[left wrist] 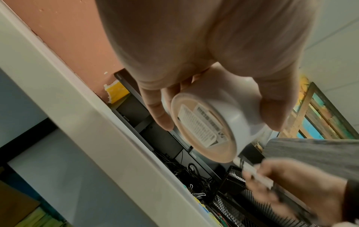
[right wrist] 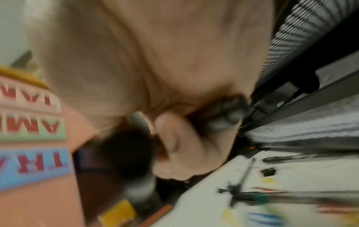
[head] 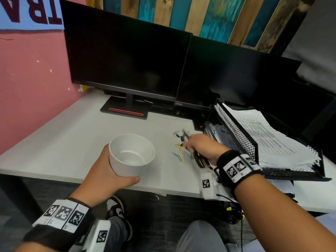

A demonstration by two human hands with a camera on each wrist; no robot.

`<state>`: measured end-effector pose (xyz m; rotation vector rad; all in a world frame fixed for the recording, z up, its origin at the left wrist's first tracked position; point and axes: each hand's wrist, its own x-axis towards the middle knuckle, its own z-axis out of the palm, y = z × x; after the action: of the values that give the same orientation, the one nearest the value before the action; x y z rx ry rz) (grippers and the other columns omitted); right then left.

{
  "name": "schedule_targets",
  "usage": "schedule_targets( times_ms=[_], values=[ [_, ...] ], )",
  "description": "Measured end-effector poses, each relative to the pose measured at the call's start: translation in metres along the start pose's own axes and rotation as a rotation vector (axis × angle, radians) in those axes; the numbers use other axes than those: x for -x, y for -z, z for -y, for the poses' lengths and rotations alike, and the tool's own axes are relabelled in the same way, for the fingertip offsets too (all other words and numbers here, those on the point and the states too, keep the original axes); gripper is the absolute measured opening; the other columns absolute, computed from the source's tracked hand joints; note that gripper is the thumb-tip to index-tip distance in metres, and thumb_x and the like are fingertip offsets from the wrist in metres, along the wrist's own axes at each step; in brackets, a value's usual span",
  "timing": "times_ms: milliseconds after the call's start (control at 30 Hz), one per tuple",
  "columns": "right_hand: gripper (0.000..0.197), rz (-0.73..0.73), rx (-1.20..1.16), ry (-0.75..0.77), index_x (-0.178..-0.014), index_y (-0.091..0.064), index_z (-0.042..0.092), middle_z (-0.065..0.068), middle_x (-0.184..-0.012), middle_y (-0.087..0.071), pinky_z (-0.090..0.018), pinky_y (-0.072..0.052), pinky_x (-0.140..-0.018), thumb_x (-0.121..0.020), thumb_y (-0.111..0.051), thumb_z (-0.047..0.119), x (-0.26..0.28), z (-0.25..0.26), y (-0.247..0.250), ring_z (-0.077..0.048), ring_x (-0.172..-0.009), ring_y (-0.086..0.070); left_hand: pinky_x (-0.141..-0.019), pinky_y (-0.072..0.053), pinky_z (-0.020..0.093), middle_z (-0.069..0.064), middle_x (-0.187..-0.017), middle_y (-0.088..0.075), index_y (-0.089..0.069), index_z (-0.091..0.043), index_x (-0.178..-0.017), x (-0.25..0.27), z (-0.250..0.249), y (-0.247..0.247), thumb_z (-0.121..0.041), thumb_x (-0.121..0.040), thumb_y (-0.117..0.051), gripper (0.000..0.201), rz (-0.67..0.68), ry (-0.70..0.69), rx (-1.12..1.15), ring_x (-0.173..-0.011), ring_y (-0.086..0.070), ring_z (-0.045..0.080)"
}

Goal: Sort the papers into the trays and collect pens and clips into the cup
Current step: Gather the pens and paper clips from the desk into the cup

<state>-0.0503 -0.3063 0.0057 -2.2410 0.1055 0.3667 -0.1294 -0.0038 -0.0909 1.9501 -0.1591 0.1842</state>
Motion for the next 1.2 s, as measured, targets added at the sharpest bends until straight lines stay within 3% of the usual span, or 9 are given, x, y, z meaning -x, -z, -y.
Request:
schedule_targets(
  times_ms=[100, 200, 367, 500, 633, 733, 833, 1000, 1200],
  values=[
    [0.014, 0.033, -0.585, 0.200, -0.096, -0.056, 0.010, -0.001, -0.071, -0.048, -0.030, -0.041, -0.061, -0.102, -0.044, 0.011, 0.026, 0.044, -0.005, -0.016, -0.062, -0.045, -0.085, -0.045, 0.015, -0.018, -0.130, -0.060, -0.043, -0.035, -0.142, 0.000, -0.004, -0.005, -0.022, -0.059, -0.101, 0.102, 0.013, 0.010, 0.003, -0.117, -0.059, 0.000],
    [0.023, 0.098, -0.808, 0.419, -0.097, -0.054, 0.010, -0.004, -0.071, -0.049, -0.036, -0.047, -0.064, -0.103, -0.034, 0.002, 0.047, 0.081, -0.024, -0.022, -0.064, -0.052, -0.083, -0.046, 0.014, -0.020, -0.128, -0.060, -0.043, -0.039, -0.141, 0.000, -0.010, -0.015, -0.022, -0.059, -0.101, 0.102, 0.043, -0.003, 0.018, -0.114, -0.059, -0.007],
    [0.028, 0.229, -0.700, 0.452, -0.114, -0.052, 0.008, -0.007, -0.083, -0.057, -0.053, -0.054, -0.090, -0.099, -0.035, -0.009, 0.052, 0.086, -0.079, -0.024, -0.077, -0.066, -0.095, -0.051, 0.031, -0.020, -0.132, -0.064, -0.045, -0.047, -0.139, 0.000, -0.016, -0.022, -0.026, -0.055, -0.099, 0.101, 0.063, -0.060, 0.061, -0.118, -0.062, -0.003],
    [0.037, 0.248, -0.650, 0.503, -0.118, -0.061, 0.014, -0.013, -0.099, -0.069, -0.047, -0.051, -0.103, -0.093, -0.047, -0.010, 0.043, 0.072, -0.087, -0.028, -0.103, -0.070, -0.098, -0.052, 0.034, -0.019, -0.133, -0.064, -0.045, -0.044, -0.141, 0.000, -0.011, -0.016, -0.033, -0.053, -0.099, 0.104, 0.042, -0.054, 0.034, -0.120, -0.063, 0.000],
    [0.025, -0.036, -0.716, 0.462, -0.107, -0.070, 0.016, -0.013, -0.104, -0.073, -0.046, -0.054, -0.108, -0.093, -0.056, 0.001, 0.016, 0.055, -0.061, -0.023, -0.106, -0.071, -0.095, -0.053, 0.032, -0.017, -0.129, -0.066, -0.047, -0.040, -0.140, -0.002, -0.003, -0.010, -0.038, -0.053, -0.100, 0.102, 0.042, -0.031, 0.008, -0.117, -0.065, 0.004],
    [0.019, -0.359, -0.552, 0.270, -0.101, -0.075, 0.009, -0.004, -0.085, -0.072, -0.049, -0.059, -0.099, -0.092, -0.062, -0.002, -0.018, 0.023, -0.038, -0.021, -0.088, -0.069, -0.093, -0.051, 0.027, -0.019, -0.130, -0.065, -0.046, -0.040, -0.141, -0.002, -0.002, -0.007, -0.032, -0.055, -0.101, 0.102, 0.026, -0.023, 0.007, -0.117, -0.063, 0.000],
    [0.022, -0.475, -0.241, 0.073, -0.100, -0.078, 0.015, -0.001, -0.092, -0.074, -0.036, -0.060, -0.084, -0.096, -0.061, 0.002, -0.038, -0.011, -0.015, -0.023, -0.096, -0.071, -0.091, -0.050, 0.023, -0.020, -0.130, -0.064, -0.046, -0.040, -0.141, -0.001, -0.001, -0.006, -0.029, -0.057, -0.102, 0.102, 0.015, -0.021, 0.006, -0.117, -0.062, -0.003],
    [0.027, -0.251, 0.571, -0.134, -0.120, -0.072, 0.002, -0.012, -0.124, -0.071, -0.037, -0.059, -0.098, -0.096, -0.060, 0.004, -0.049, -0.037, -0.001, -0.030, -0.114, -0.068, -0.088, -0.050, 0.021, -0.018, -0.129, -0.065, -0.047, -0.040, -0.140, 0.000, 0.000, -0.007, -0.032, -0.056, -0.101, 0.100, 0.012, -0.024, 0.033, -0.116, -0.063, -0.002],
    [0.026, -0.254, 0.681, -0.139, -0.115, -0.071, 0.004, -0.012, -0.118, -0.072, -0.035, -0.061, -0.092, -0.091, -0.064, -0.003, -0.051, -0.048, -0.007, -0.027, -0.106, -0.070, -0.088, -0.051, 0.023, -0.016, -0.129, -0.066, -0.048, -0.039, -0.140, -0.001, 0.000, -0.005, -0.040, -0.053, -0.099, 0.101, 0.019, -0.028, 0.049, -0.117, -0.064, 0.003]
  ],
)
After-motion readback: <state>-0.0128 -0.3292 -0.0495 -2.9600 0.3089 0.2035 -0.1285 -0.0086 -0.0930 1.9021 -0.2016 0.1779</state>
